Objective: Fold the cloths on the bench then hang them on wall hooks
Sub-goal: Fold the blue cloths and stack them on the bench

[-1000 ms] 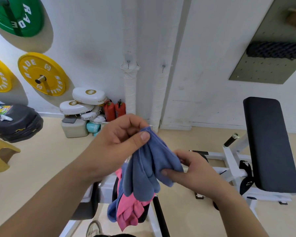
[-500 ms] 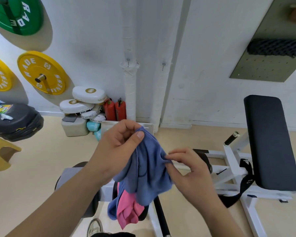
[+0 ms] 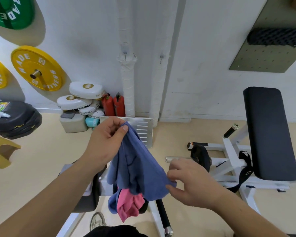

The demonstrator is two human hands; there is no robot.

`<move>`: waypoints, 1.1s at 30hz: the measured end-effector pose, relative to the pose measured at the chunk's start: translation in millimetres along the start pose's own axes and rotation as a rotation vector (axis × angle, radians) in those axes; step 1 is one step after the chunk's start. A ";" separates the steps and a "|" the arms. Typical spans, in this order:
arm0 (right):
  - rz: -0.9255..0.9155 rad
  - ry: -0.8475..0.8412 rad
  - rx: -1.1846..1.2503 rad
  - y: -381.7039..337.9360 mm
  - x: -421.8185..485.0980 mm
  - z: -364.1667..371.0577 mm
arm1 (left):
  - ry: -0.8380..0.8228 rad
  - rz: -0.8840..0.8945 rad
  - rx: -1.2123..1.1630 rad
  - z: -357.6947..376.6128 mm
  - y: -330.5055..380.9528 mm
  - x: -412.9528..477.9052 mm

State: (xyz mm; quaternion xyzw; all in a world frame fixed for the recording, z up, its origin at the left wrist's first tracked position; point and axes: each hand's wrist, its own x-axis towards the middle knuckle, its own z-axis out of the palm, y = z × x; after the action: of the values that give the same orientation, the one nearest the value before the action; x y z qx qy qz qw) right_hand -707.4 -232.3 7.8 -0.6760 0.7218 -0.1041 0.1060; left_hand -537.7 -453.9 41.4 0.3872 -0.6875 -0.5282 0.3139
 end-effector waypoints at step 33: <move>0.696 0.400 0.614 60.3 -8.8 -86.0 | -0.027 0.046 0.005 -37.7 19.9 11.3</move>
State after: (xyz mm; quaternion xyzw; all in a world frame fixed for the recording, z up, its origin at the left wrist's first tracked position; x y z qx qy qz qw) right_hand -789.7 -219.0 72.3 -0.2999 0.8466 -0.3976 0.1877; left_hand -515.6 -479.0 70.2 0.3648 -0.7016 -0.5244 0.3158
